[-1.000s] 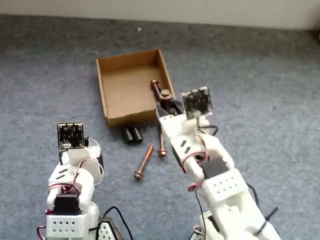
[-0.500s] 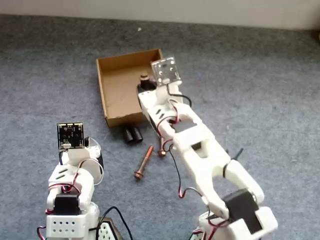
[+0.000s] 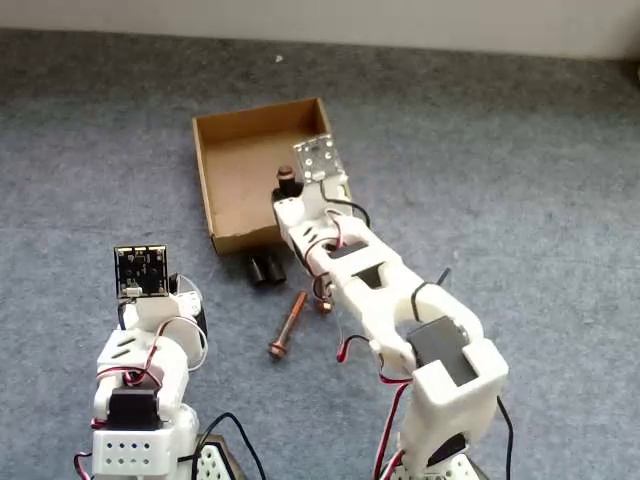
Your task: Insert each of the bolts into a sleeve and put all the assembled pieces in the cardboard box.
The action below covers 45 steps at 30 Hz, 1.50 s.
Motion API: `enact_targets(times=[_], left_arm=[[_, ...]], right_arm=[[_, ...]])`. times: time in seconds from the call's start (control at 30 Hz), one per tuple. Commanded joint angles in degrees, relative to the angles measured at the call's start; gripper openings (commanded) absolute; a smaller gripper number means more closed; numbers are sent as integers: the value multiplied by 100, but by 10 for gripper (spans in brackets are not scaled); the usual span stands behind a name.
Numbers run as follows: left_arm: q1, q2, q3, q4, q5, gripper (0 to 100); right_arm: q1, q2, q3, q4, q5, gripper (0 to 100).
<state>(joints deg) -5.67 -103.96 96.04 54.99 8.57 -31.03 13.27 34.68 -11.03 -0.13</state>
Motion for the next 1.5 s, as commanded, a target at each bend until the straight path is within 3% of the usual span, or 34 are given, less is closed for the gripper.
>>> enact_targets(times=[0.0, 0.1, 0.33, 0.8, 1.23, 1.47], left_arm=[[-57, -13, 110, 18, -79, 6], [-57, -13, 110, 18, -79, 6], [-57, -13, 110, 18, -79, 6], [-57, -13, 110, 18, -79, 6], [-57, -13, 110, 18, -79, 6], [-66, -13, 110, 18, -79, 6]], right_arm=[[-66, -145, -444, 497, -62, 115], [-66, -136, -787, 1165, -62, 169], [-66, -295, -1420, 2519, -44, 169], [-374, -2642, -927, 5182, -35, 169], [-1200, -2299, -391, 5499, -35, 169], [-1191, -813, -1763, 6193, -26, 169]])
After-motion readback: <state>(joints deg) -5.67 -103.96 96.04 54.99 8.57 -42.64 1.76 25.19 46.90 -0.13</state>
